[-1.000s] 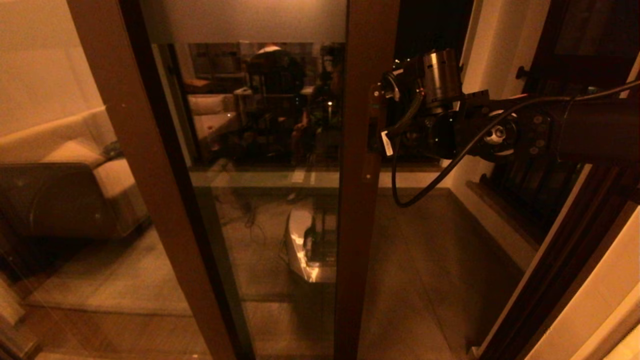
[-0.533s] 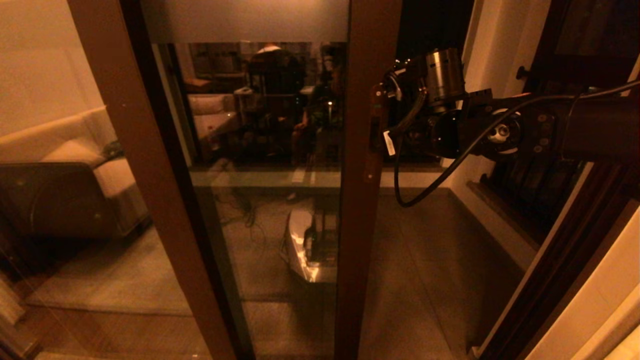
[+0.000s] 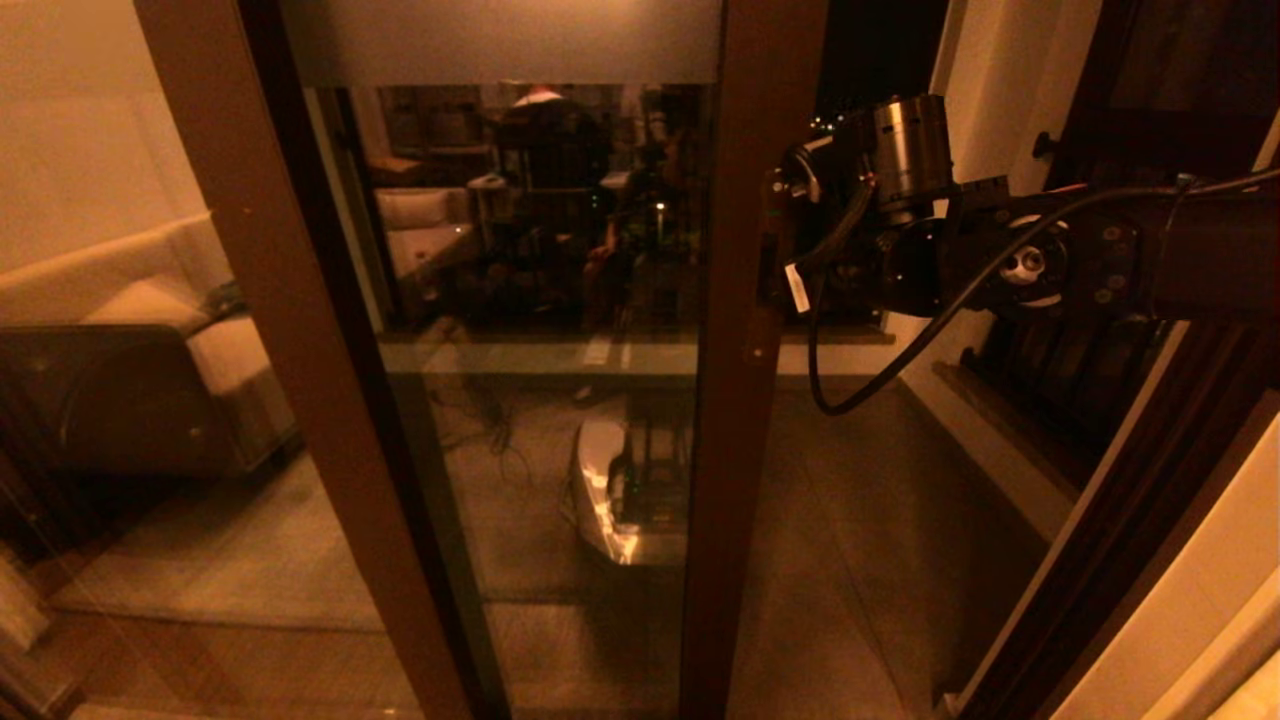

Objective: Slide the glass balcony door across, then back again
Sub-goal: Close the slid door

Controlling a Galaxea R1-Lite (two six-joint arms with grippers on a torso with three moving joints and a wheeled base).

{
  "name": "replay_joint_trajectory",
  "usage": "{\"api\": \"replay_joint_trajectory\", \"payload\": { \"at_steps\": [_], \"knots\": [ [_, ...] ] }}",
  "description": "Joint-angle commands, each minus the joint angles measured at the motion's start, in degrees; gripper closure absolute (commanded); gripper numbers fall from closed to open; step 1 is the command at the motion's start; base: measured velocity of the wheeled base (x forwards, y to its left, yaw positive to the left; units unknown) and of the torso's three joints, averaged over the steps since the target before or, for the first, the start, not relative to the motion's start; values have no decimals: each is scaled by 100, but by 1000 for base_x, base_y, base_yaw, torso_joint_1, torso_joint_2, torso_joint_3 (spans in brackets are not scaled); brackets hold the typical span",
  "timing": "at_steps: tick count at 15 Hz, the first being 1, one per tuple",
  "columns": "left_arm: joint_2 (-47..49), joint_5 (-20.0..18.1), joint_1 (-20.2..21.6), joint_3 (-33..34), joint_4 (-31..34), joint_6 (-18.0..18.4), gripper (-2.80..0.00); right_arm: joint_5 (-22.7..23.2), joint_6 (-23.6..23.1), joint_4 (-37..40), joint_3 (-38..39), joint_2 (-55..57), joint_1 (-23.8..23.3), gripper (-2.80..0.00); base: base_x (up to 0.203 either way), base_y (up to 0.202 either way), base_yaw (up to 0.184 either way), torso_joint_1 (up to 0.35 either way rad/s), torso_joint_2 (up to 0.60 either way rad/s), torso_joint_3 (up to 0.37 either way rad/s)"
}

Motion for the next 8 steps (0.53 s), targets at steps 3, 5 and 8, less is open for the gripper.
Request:
{"api": "replay_joint_trajectory", "payload": {
  "at_steps": [3,5,8],
  "knots": [
    [7,-1,0,167,-3,2,0,-4,-17,17,76,-106,2,-280,0,0,0,0,0,0],
    [7,-1,0,176,-3,2,0,-4,-32,17,121,-150,-33,-280,0,0,0,0,0,0],
    [7,-1,0,176,-3,2,0,-28,-127,17,201,-240,-75,-280,0,0,0,0,0,0]
  ]
}}
